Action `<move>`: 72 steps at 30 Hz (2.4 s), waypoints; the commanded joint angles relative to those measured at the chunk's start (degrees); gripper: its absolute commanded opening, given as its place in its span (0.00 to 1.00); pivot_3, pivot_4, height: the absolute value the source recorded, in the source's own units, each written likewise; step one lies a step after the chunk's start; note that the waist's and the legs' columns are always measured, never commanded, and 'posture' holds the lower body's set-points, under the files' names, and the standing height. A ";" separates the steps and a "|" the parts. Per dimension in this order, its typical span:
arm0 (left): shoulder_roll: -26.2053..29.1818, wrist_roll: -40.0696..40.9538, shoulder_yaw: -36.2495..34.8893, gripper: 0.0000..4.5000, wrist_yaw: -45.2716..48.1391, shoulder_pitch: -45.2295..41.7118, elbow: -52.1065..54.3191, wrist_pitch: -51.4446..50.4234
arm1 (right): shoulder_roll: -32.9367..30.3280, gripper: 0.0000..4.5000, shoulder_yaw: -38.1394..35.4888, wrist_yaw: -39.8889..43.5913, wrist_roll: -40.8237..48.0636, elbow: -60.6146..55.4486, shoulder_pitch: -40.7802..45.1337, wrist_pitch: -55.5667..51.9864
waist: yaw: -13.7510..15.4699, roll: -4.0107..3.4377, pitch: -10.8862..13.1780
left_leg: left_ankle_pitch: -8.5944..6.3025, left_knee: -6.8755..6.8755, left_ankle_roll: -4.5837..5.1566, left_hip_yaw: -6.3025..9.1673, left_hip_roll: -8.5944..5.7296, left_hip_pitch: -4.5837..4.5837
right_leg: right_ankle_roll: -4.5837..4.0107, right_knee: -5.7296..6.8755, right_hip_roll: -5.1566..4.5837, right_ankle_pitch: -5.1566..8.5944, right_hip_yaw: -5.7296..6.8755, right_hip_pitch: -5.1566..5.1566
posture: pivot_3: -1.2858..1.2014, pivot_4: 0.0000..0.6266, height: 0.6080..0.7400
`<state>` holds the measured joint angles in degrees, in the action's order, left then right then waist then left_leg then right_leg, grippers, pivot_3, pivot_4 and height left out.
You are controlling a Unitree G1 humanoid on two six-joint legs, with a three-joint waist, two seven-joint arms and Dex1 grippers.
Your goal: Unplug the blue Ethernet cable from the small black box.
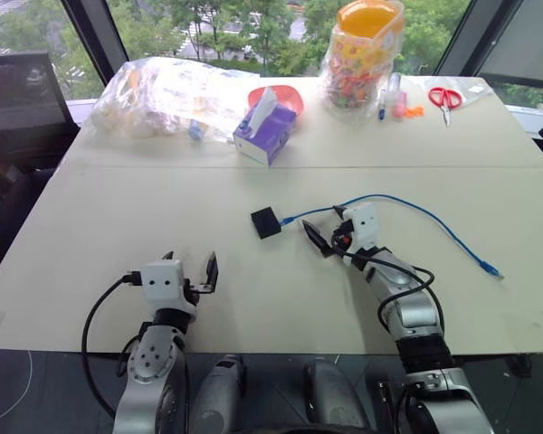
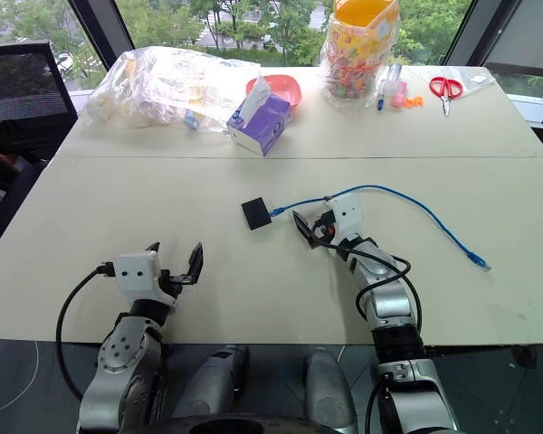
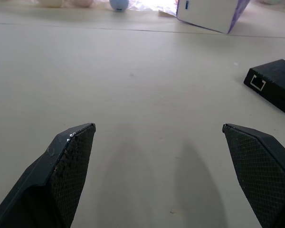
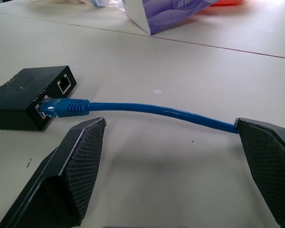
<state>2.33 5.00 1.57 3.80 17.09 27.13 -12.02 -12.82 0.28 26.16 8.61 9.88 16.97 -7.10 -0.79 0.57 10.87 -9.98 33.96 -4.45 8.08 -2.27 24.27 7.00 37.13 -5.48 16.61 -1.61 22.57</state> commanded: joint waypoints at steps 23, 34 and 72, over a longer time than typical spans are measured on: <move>13.37 17.97 -8.56 1.00 17.45 -11.25 -1.34 -10.64 | -11.73 0.99 5.15 21.51 6.05 -8.94 10.86 -9.05 | -0.40 -0.06 0.04 | 0.01 0.01 0.01 0.00 0.00 0.03 | 0.00 0.06 0.01 -0.01 0.01 0.07 | 0.52 0.24 0.90; 19.10 25.50 -12.97 1.00 18.95 -16.51 1.38 -18.33 | -15.44 0.99 23.98 45.05 -13.22 32.65 43.70 7.97 | -0.32 -0.02 0.09 | 0.01 -0.08 0.01 0.03 -0.03 0.11 | 0.20 -0.03 0.00 -0.10 0.07 0.13 | 0.52 0.24 0.90; 17.91 22.70 -15.02 1.00 12.61 -13.22 5.32 -15.46 | -1.16 0.01 29.86 43.08 -34.18 63.92 62.72 26.75 | -1.83 -0.06 0.10 | 0.06 -0.12 -0.09 0.07 0.01 -0.07 | 0.23 0.41 0.11 -0.14 0.03 0.22 | 0.52 0.24 0.90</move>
<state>20.07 26.99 -12.48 16.16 4.37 30.60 -28.31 -13.28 31.09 70.52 -25.20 74.53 78.17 18.37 -2.62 0.51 10.97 -9.91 33.84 -4.54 8.14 -2.26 24.20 7.22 37.54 -5.37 16.47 -1.58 22.79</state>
